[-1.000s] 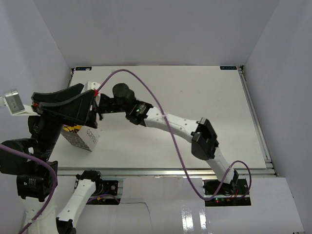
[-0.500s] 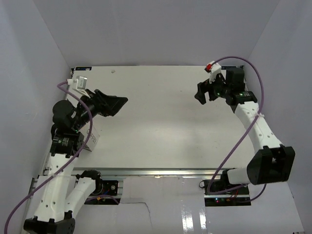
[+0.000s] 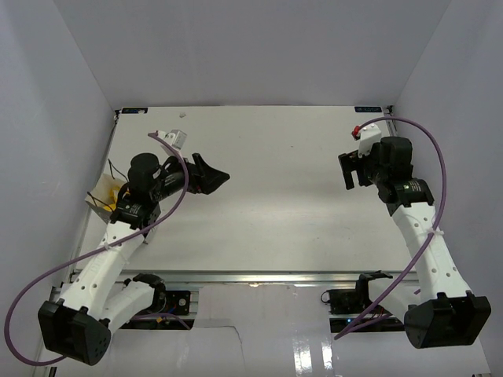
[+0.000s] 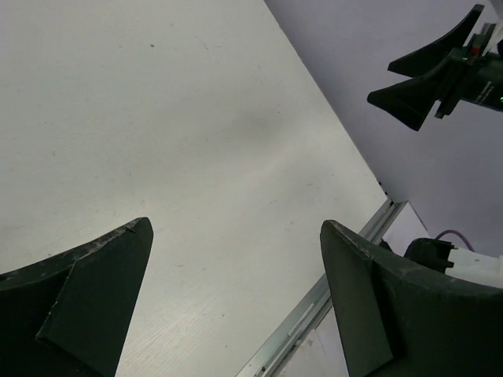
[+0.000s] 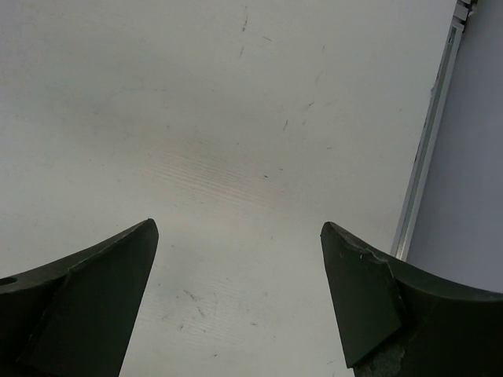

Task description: Place the snacks into the paper bag

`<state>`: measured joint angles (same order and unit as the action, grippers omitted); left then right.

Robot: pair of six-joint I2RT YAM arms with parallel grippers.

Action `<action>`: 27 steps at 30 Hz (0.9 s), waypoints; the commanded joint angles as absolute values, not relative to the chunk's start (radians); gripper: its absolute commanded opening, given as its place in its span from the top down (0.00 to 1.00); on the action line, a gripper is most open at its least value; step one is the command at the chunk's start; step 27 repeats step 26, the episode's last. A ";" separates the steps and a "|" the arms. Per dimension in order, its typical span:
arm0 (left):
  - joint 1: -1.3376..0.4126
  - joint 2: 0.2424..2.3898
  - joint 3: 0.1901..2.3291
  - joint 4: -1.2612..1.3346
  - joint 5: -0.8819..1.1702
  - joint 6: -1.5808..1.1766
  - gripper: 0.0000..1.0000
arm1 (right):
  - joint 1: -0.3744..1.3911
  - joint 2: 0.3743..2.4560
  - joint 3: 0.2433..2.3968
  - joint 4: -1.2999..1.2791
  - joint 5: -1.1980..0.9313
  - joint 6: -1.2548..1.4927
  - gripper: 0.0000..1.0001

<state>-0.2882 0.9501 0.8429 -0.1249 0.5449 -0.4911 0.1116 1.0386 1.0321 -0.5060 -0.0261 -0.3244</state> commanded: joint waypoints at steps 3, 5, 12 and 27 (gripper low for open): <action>-0.305 0.910 0.810 -0.152 0.443 -0.417 0.02 | 0.110 1.014 1.097 -0.528 0.012 -0.324 0.10; -0.307 0.894 0.811 -0.170 0.430 -0.400 0.02 | 0.110 1.012 1.106 -0.529 -0.004 -0.340 0.10; -0.305 0.874 0.847 -0.213 0.399 -0.368 0.02 | 0.110 1.015 1.134 -0.525 -0.078 -0.330 0.10; -0.307 0.870 0.919 -0.250 0.371 -0.348 0.02 | 0.110 0.973 1.089 -0.422 -0.104 -0.341 0.10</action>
